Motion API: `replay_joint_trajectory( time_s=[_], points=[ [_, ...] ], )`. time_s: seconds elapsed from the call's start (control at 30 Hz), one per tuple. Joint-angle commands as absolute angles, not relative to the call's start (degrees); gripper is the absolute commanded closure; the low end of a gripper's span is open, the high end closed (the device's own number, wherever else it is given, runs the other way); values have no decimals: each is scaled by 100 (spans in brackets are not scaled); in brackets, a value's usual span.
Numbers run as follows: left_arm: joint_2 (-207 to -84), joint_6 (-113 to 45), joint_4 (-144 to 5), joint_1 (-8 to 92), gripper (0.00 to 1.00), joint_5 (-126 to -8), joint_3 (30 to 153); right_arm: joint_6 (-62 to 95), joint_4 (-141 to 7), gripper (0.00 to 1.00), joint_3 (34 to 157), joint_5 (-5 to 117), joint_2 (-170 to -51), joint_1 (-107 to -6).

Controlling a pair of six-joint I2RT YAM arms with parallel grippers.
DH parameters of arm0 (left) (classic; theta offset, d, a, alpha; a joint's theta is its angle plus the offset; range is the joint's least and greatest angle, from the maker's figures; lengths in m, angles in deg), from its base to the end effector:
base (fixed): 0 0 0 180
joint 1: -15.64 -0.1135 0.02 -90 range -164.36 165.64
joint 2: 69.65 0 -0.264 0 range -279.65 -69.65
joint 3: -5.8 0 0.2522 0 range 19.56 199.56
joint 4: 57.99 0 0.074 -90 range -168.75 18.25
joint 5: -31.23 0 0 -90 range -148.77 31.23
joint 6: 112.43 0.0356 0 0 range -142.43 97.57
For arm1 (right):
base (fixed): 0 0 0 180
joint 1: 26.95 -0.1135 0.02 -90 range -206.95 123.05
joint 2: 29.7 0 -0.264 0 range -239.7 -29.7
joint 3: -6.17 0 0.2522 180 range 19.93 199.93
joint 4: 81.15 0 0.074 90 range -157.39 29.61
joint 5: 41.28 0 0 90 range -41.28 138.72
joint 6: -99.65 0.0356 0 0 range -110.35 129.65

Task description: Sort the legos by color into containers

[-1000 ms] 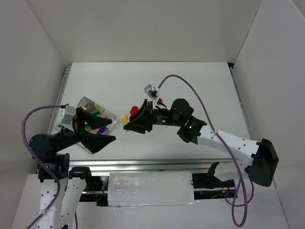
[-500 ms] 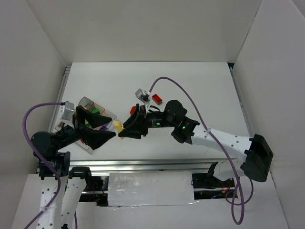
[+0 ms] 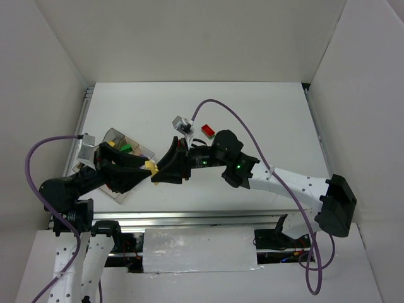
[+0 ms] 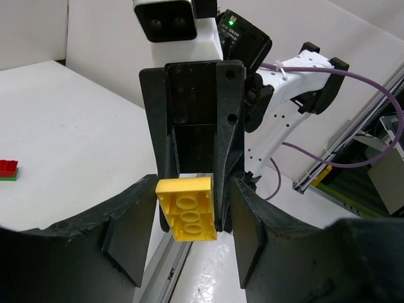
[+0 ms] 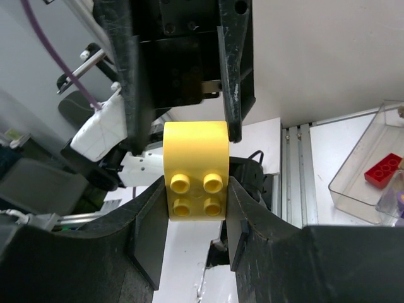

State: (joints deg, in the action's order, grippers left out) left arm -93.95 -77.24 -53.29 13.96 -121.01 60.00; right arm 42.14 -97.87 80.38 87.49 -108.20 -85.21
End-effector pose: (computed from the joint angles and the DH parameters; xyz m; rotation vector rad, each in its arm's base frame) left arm 0.0735 -0.0294 0.3993 0.5041 1.3309 -1.2997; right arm 0.1485 0.2824 0.3752 -0.9858 1.3307 1.7186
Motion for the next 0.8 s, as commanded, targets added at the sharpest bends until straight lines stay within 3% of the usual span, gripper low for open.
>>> replay_joint_trajectory(
  time_s=[0.0, 0.23, 0.43, 0.47, 0.5, 0.53, 0.57, 0.6, 0.63, 0.67, 0.7, 0.77],
  points=[
    [-9461, -8035, -4679, 1423, 40, -12328, 5955, 4111, -9991, 100, 8347, 8775, -10819, -8575],
    [-9541, -8097, -4591, 1441, 39, -12311, 5928, 3989, -9859, 100, 8488, 8854, -10871, -8671],
    [-9576, -7948, -4757, 1449, 48, -12354, 6016, 3953, -9806, 100, 8532, 8714, -10898, -8689],
    [-9584, -7878, -4836, 1449, 52, -12363, 6025, 3945, -9798, 100, 8549, 8687, -10898, -8689],
    [-9602, -7860, -4863, 1441, 65, -12381, 6034, 3918, -9745, 100, 8558, 8669, -10898, -8689],
    [-9611, -7825, -4907, 1441, 70, -12381, 6034, 3909, -9719, 99, 8576, 8643, -10907, -8698],
    [-9620, -7685, -4986, 1449, 77, -12337, 6104, 3892, -9692, 92, 8576, 8634, -10915, -8698],
    [-9655, -7527, -5326, 1449, 85, -12267, 6174, 3883, -9675, 54, 8559, 8617, -10916, -8689],
    [-9672, -7317, -5703, 1449, 98, -12110, 6262, 3874, -9674, 30, 8463, 8573, -10898, -8672],
    [-9742, -6679, -6194, 1449, 100, -11612, 6567, 3865, -9701, 12, 8375, 8520, -10846, -8654],
    [-9786, -6351, -7191, 1449, 100, -11268, 6744, 3804, -9701, 1, 8269, 8389, -10819, -8602],
    [-10022, -5588, -8102, 1449, 100, -9956, 7228, 3751, -9552, 0, 7927, 8266, -10740, -8349]
  ],
)
